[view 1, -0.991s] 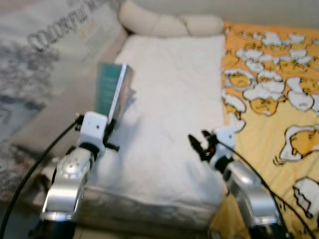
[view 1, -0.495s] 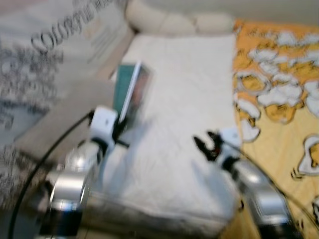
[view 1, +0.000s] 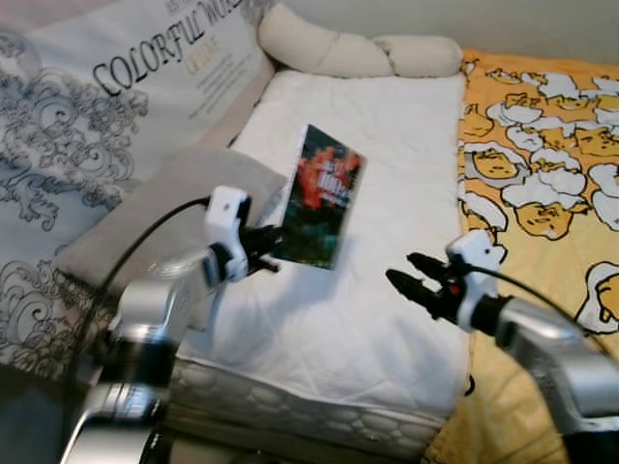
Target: Clean up the room
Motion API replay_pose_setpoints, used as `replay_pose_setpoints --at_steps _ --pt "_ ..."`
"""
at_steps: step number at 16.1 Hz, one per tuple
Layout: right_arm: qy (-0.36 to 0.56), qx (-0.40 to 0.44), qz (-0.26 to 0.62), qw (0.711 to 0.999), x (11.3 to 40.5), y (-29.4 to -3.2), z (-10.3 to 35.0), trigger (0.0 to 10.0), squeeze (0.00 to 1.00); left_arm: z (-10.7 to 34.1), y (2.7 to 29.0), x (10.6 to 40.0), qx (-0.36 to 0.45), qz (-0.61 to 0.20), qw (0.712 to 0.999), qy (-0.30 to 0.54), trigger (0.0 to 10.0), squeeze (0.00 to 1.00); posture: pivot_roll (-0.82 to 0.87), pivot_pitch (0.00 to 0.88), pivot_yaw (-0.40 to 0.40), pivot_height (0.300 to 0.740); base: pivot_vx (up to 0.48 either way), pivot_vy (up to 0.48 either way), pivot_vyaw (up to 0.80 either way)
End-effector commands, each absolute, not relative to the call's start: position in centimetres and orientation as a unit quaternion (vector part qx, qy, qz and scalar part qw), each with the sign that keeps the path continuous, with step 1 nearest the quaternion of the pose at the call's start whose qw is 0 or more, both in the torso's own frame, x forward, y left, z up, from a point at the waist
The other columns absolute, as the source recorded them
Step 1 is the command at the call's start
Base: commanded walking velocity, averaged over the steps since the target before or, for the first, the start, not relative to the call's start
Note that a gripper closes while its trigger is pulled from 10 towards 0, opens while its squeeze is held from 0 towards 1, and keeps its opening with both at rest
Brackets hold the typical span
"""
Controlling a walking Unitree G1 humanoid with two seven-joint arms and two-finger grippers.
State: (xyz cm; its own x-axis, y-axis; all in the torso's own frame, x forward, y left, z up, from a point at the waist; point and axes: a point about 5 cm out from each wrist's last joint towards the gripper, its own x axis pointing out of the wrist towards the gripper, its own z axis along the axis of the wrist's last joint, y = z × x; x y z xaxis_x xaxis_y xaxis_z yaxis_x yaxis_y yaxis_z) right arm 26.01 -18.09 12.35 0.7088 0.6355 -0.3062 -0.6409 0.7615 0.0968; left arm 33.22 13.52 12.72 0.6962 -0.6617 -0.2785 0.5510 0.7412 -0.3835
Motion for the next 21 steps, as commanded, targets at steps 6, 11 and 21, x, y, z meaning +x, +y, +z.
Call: replay_pose_setpoints --at_steps 6,11,21 --pt "0.206 -0.02 0.405 0.891 24.6 -17.7 12.9 10.0 0.0 8.7 13.1 34.1 -0.274 -0.303 0.846 0.344 10.0 0.0 -0.12 0.0 0.051 0.74 0.0 0.0 0.0" --pt "0.23 -0.029 0.424 0.876 23.8 -17.3 12.7 10.0 0.0 4.1 14.0 32.5 -0.125 -0.258 0.864 0.414 10.0 0.0 -0.16 0.0 0.042 0.74 0.0 0.0 0.0" --pt "0.235 -0.049 0.431 0.87 23.5 -17.2 13.3 10.0 0.0 5.9 13.4 34.9 0.012 -0.256 0.919 0.301 10.0 0.0 -0.22 0.01 0.034 0.74 0.0 0.0 0.0"
